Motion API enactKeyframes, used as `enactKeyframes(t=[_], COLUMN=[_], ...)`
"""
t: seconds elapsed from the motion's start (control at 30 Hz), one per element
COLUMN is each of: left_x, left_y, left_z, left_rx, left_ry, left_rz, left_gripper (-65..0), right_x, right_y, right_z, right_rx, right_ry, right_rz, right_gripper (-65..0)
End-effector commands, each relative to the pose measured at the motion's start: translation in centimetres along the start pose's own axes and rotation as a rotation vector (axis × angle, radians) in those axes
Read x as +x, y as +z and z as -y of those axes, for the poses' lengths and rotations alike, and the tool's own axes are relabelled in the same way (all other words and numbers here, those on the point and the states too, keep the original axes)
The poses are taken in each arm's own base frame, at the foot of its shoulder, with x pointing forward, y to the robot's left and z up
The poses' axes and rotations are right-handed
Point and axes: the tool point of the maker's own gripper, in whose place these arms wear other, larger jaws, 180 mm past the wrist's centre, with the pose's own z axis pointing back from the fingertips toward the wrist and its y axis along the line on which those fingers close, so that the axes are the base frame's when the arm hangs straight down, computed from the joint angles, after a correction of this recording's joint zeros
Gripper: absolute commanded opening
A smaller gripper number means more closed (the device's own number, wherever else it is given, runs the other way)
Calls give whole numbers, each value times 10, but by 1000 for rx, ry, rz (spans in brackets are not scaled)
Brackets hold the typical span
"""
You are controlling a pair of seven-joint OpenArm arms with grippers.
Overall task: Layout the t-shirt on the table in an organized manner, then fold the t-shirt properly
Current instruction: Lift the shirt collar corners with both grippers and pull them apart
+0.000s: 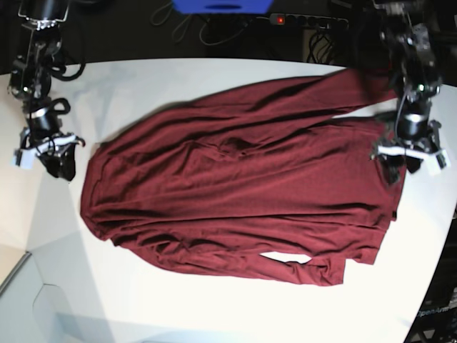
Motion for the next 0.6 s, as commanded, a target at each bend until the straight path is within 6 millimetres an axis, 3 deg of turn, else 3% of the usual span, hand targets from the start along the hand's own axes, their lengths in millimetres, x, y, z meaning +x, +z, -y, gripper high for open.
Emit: enactKeyframes(t=[0.0, 0.13, 0.3, 0.37, 0.57], left_x=[7, -19, -27, -28, -42], left_y=[9, 34, 56, 63, 86], left_z=[-8, -40, -74, -82, -105], left_rx=[15, 86, 169, 188, 243], left_ry=[-14, -42, -49, -60, -85], left_rz=[22, -51, -82, -91, -145], left_gripper=[-311, -311, -311, -311, -308], right_x=[16, 9, -3, -15, -30], right_y=[5, 22, 26, 30, 37], right_z=[-7, -31, -92, -108, -120], right_rx=[27, 70, 210, 251, 281], right_ry=[11, 16, 4, -1, -9], right_rz=[55, 49, 34, 2, -38], right_gripper=[-381, -329, -331, -335, -335])
